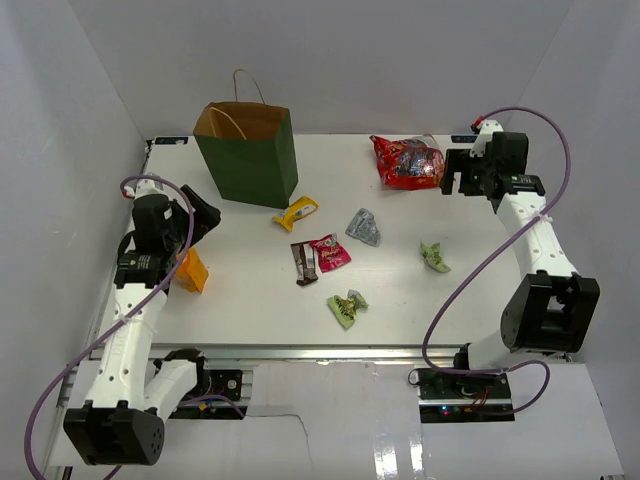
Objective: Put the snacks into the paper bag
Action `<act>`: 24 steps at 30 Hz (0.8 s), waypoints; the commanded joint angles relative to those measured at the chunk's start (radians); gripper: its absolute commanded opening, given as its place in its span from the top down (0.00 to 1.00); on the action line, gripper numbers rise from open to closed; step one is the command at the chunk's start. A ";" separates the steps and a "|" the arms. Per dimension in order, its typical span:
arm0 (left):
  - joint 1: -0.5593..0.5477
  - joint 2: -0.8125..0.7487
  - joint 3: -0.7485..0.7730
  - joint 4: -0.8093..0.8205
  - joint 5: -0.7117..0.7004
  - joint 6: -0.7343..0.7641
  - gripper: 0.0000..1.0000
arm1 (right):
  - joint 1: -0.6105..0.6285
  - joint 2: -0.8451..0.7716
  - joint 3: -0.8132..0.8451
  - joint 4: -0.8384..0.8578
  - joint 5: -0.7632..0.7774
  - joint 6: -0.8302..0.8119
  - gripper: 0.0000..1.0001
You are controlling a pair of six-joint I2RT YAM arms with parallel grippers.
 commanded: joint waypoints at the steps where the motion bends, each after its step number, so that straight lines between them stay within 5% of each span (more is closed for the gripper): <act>1: -0.001 -0.055 0.054 -0.108 -0.061 -0.016 0.02 | -0.003 0.032 0.082 0.015 -0.088 0.019 0.10; 5: 0.002 -0.034 0.143 -0.225 -0.145 -0.077 0.02 | 0.019 0.064 0.153 -0.060 -0.516 -0.241 0.10; 8: 0.009 0.027 0.183 -0.299 -0.130 -0.123 0.05 | 0.133 0.092 0.214 -0.164 -0.573 -0.483 0.10; 12: 0.190 0.103 0.205 -0.306 0.073 -0.195 0.06 | 0.235 0.104 0.235 -0.353 -0.593 -0.721 0.10; 17: 0.462 0.182 0.183 -0.332 0.244 -0.314 0.10 | 0.237 0.106 0.149 -0.325 -0.748 -0.746 0.07; 24: 0.484 0.296 0.200 -0.455 0.126 -0.386 0.11 | 0.224 0.117 0.107 -0.315 -0.740 -0.746 0.04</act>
